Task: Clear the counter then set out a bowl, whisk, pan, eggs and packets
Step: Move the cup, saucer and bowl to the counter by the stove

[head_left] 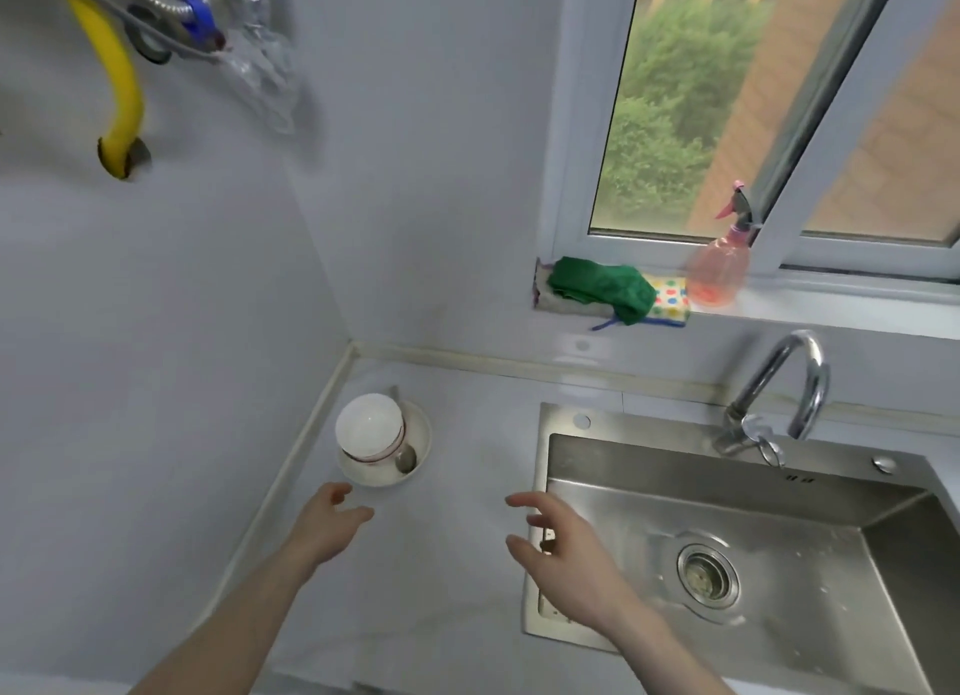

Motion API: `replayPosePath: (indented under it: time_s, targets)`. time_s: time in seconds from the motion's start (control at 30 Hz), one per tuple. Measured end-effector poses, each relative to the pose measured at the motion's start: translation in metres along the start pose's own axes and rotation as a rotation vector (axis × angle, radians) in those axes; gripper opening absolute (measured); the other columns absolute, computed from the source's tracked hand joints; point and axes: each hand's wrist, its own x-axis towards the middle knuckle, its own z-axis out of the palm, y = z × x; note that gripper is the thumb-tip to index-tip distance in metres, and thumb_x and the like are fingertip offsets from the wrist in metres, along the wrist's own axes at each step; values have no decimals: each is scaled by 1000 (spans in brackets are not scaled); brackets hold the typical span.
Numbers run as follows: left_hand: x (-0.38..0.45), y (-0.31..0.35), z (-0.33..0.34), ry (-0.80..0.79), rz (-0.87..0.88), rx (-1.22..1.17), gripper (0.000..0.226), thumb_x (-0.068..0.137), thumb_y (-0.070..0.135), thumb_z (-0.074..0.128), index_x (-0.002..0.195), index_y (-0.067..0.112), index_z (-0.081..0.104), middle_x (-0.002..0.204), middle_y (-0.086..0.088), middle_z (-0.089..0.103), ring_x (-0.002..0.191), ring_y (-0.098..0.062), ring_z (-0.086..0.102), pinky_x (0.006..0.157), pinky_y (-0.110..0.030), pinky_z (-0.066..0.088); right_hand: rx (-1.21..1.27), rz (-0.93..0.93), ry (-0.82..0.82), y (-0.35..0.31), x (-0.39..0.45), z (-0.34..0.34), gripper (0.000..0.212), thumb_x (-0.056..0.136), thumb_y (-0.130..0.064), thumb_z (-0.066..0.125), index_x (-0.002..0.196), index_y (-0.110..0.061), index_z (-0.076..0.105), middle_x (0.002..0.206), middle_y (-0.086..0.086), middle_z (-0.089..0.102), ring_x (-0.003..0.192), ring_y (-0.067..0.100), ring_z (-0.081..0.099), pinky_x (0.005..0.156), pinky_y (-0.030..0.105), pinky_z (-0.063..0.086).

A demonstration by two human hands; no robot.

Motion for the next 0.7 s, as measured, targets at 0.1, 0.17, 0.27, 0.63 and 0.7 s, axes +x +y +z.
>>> replayPosePath:
  time_s: [0.1,0.17,0.27,0.63,0.7]
  targets:
    - [31,2,-4,-10,-174,-159,68,92,23,70,150,8,37,113,-12,59,95,-27,63,73,-37,56,40,20,37,-1,8,11,32,90,-32,66,118,-47,60,125,-26,55,116,-10,53,92,15,47]
    - [60,0,-7,-35,-222,-135,63,95,27,65,148,7,37,106,-12,62,88,-27,67,69,-36,57,53,43,68,-3,17,20,32,90,-32,66,117,-48,60,125,-28,55,115,-11,53,93,16,49]
    - [93,-1,-8,-45,-230,-94,35,97,23,57,123,0,56,99,-15,68,77,-29,66,72,-38,55,33,63,87,-5,27,32,33,90,-33,66,119,-48,59,126,-30,53,114,-15,51,91,12,47]
    - [162,-5,-1,-4,-162,126,21,93,16,54,89,0,67,62,-16,71,48,-26,67,46,-37,59,88,207,151,2,47,75,33,90,-30,68,115,-51,59,122,-29,55,107,-16,54,88,18,52]
    - [165,-7,-2,-20,-156,147,28,94,17,52,86,-2,71,60,-16,71,50,-29,69,47,-40,60,84,222,159,5,49,83,33,90,-30,67,114,-51,59,123,-29,55,107,-16,55,85,15,50]
